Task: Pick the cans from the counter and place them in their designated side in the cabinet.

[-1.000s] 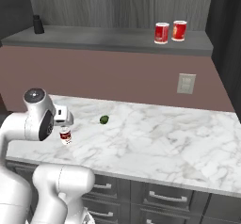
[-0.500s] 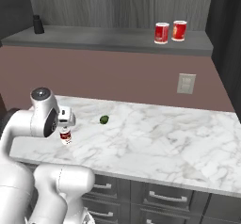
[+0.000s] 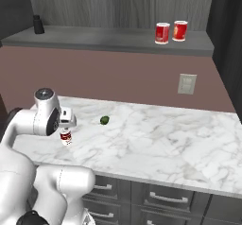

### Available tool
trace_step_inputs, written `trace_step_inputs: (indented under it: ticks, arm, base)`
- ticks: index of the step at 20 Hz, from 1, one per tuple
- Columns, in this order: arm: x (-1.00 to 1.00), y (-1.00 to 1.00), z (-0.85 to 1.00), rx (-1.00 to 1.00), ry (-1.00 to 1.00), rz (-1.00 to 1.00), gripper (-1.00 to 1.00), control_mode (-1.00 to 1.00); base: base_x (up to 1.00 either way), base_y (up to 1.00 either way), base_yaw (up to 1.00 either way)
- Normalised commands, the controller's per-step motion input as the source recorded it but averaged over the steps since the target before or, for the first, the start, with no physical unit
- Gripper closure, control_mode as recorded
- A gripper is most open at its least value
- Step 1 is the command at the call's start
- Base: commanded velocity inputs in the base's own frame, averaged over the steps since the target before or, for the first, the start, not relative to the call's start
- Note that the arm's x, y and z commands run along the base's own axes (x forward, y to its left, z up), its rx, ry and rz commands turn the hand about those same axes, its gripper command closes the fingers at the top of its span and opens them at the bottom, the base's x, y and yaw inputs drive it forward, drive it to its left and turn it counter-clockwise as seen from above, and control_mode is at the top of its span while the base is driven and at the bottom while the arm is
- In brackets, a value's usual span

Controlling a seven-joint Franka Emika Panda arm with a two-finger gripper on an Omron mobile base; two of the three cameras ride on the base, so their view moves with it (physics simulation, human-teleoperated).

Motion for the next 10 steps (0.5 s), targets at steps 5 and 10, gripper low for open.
trace_step_inputs:
  ticks: [5,10]
  arm:
    - [0.18,0.0,-0.24,-0.01,0.01,0.0,-1.0,-1.0]
    - [0.17,0.0,-0.22,-0.01,0.01,0.0,-1.0,-1.0]
  base:
    - [0.0,0.0,0.0]
    - [0.0,0.0,0.0]
